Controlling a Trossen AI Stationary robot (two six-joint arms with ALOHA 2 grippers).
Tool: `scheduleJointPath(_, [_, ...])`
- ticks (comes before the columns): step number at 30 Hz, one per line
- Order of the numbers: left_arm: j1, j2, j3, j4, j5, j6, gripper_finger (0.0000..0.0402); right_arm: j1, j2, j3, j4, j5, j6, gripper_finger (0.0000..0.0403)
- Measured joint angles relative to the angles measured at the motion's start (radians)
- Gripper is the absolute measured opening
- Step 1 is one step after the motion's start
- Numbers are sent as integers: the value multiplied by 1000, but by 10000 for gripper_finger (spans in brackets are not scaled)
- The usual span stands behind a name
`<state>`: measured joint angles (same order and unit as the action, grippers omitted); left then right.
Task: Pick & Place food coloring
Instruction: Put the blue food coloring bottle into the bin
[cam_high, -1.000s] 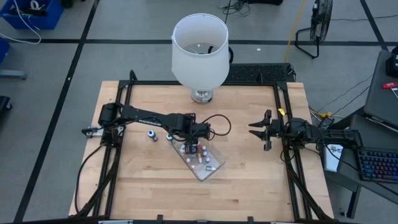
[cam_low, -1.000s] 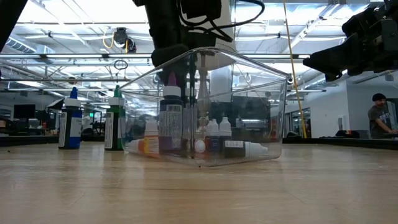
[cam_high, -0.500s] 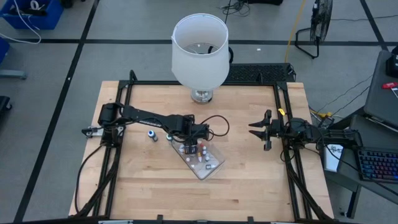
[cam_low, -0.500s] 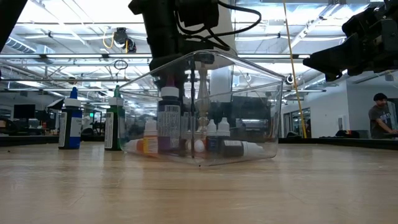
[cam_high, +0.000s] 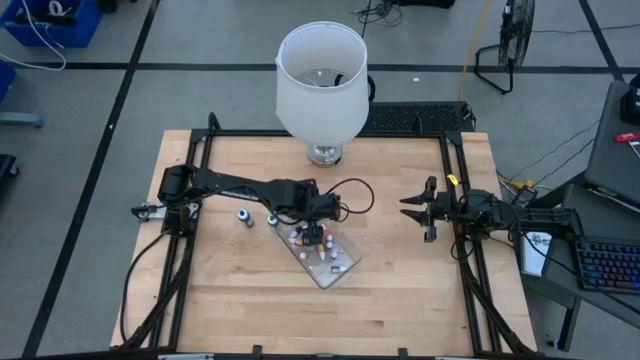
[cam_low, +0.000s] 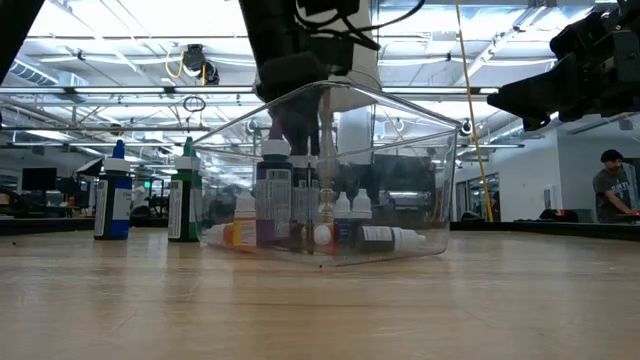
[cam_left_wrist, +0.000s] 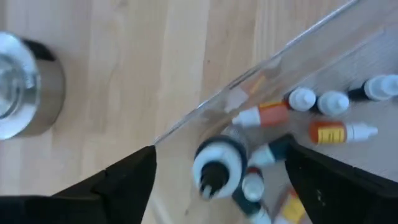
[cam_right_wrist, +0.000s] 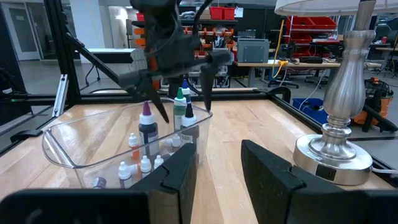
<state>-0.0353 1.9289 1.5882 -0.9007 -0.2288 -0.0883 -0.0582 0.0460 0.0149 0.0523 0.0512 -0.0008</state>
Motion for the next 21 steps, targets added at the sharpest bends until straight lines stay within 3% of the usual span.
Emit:
scheduleJointPath(7, [0,0,139,-352,0,-92,361,0,0,0,0,0,0,114])
scheduleJointPath(12, [0,0,159,-671,-7,-250,362,0,0,0,0,0,0,114])
scheduleJointPath(21, [-2,-140,-7,-599,-12,-296,362,0,2,0,3,0,0,114])
